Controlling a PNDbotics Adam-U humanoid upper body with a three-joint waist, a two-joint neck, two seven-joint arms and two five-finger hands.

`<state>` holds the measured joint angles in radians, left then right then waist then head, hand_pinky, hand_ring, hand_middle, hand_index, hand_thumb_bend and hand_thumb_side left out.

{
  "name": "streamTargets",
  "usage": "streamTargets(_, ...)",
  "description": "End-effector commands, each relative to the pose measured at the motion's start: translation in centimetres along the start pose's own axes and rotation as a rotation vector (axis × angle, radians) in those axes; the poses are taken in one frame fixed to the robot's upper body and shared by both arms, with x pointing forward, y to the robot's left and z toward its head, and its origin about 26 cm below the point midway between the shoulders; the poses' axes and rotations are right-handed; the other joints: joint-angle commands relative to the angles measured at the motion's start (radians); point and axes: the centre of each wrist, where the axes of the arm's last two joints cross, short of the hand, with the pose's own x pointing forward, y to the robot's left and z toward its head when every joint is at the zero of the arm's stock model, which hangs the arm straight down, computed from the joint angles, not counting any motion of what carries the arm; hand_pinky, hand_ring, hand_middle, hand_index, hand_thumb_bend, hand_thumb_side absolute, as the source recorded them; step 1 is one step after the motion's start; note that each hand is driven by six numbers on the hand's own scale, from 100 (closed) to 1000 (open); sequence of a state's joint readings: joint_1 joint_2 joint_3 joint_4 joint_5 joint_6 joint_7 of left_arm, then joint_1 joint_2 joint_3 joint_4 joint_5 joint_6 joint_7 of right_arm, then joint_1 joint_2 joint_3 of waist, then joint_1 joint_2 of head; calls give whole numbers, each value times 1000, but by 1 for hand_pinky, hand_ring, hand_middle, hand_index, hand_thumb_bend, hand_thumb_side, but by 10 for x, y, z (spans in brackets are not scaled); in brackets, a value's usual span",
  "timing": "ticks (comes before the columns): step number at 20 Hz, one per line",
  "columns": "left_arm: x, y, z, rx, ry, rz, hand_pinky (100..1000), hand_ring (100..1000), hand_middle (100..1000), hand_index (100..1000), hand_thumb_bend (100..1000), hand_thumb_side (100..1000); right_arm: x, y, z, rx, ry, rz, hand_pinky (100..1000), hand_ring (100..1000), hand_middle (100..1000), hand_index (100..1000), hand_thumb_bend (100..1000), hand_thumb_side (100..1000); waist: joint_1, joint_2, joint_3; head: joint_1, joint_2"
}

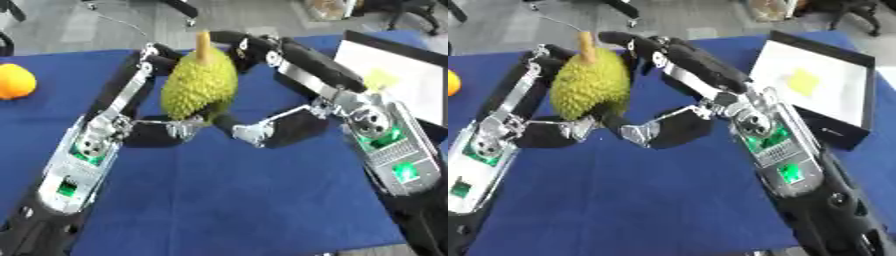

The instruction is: Pick up the objects with one hand, pass them to the other hand, and then place them into the box on the other side of the table.

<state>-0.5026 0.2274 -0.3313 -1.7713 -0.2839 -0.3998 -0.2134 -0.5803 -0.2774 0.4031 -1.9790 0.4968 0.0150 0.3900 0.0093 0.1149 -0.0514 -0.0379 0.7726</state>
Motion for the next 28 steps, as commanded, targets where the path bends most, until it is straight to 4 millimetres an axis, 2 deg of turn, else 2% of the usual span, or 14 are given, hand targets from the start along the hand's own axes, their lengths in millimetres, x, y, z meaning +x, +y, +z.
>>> streamTargets(1, 5, 4, -8, -9, -41, -16, 628, 327, 268, 378, 100, 136, 7, -7, -2, -1, -31, 27, 697, 809, 678, 932, 253, 344, -3, -13, -1, -5, -3)
streamTargets(3, 6, 4, -9, -14, -47, -15, 632, 332, 273, 385, 100, 138, 7, -7, -2, 2, -34, 27, 675, 766, 583, 827, 175, 221, -3, -13, -1, -6, -3)
streamTargets(6, 7, 5, -10, -21, -54, -13, 639, 341, 284, 395, 100, 143, 6, -7, -2, -5, -37, 28, 655, 739, 499, 721, 100, 100, -3, -13, -1, -8, -3)
streamTargets(9, 7, 4, -10, -35, -59, -12, 647, 355, 299, 411, 100, 146, 6, -7, -1, -27, -34, 24, 631, 710, 431, 534, 100, 100, -3, -14, -1, -9, -3)
streamTargets(10, 8, 4, -10, -38, -60, -11, 650, 361, 305, 418, 100, 144, 6, -7, -1, -37, -33, 21, 631, 709, 427, 500, 100, 100, -3, -14, -1, -9, -3)
streamTargets(13, 8, 4, -10, -46, -62, -10, 663, 388, 342, 454, 100, 127, 7, -7, -2, -56, -39, 23, 635, 713, 425, 454, 100, 100, -3, -14, 0, -9, -3)
streamTargets(14, 8, 5, -10, -52, -61, -11, 679, 420, 392, 502, 100, 194, 7, -6, -2, -55, -44, 24, 637, 717, 426, 419, 100, 100, -3, -15, 0, -9, -3)
streamTargets(16, 7, 5, -10, -65, -58, -17, 691, 442, 427, 538, 118, 256, 7, -6, -2, -50, -53, 24, 633, 718, 426, 404, 100, 100, -4, -15, 0, -11, -3)
streamTargets(17, 7, 5, -10, -72, -54, -21, 712, 480, 478, 595, 258, 349, 7, -6, -2, -51, -53, 22, 628, 714, 419, 387, 100, 100, -4, -14, 0, -10, -3)
streamTargets(20, 5, 6, -10, -96, -38, -40, 740, 531, 538, 676, 407, 469, 6, -7, 0, -74, -44, 18, 619, 703, 394, 362, 100, 100, -4, -14, -1, -8, -3)
streamTargets(23, 2, 6, -9, -105, -8, -60, 748, 544, 555, 704, 436, 504, 4, -8, 1, -112, -28, 18, 614, 696, 377, 345, 100, 100, -4, -14, -1, -9, -3)
streamTargets(28, -5, 6, -7, -85, 39, -85, 750, 545, 559, 711, 436, 519, 3, -9, 1, -168, 0, 13, 603, 685, 359, 330, 100, 100, -4, -14, -2, -7, -3)
